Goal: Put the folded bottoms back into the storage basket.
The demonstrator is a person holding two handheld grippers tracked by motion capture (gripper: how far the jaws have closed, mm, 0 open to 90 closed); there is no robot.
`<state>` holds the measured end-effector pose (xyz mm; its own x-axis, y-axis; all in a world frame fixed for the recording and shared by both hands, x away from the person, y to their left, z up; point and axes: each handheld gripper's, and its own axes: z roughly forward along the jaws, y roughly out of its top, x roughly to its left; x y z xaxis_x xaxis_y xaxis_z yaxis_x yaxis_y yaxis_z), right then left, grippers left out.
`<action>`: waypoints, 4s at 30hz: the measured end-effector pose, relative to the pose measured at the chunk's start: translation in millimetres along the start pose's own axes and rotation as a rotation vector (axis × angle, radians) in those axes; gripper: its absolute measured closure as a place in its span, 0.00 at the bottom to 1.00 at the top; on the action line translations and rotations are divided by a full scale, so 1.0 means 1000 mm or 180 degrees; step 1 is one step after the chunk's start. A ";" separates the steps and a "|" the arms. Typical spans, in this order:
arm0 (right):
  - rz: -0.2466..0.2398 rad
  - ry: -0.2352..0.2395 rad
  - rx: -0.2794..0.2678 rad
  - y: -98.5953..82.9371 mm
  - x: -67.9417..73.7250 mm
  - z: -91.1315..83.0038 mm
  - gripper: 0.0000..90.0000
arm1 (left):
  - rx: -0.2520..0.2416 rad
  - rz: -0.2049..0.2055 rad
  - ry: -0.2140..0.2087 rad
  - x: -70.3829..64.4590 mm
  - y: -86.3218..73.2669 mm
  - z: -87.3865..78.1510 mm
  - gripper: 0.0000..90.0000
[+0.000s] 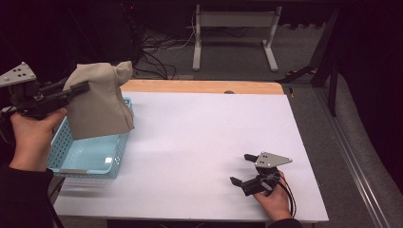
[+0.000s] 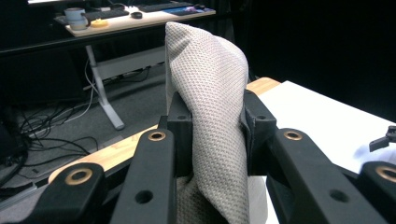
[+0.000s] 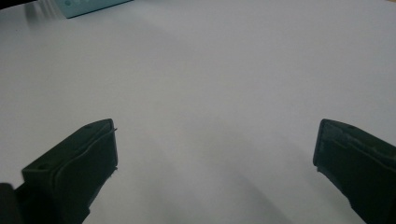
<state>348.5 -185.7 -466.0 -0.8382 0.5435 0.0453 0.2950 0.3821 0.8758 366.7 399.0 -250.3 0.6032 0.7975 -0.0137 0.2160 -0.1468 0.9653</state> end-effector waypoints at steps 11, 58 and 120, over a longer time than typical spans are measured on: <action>0.0007 -0.0004 -0.0001 0.000 0.000 0.000 0.01 | 0.0013 -0.0018 0.0105 0.010 -0.008 -0.018 0.78; 0.0004 -0.0021 0.0053 0.000 0.000 0.002 0.00 | 0.0238 -0.0138 0.0038 0.042 -0.071 -0.060 0.78; -0.0005 -0.0032 0.0085 0.000 0.000 0.003 0.00 | 0.0955 -0.0473 -0.0136 0.069 -0.118 0.019 0.78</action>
<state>349.6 -183.2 -467.9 -0.8340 0.5504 0.0390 0.3061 0.4025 0.8627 397.6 460.1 -370.7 0.5785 0.7987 -0.1656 0.5165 -0.2015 0.8322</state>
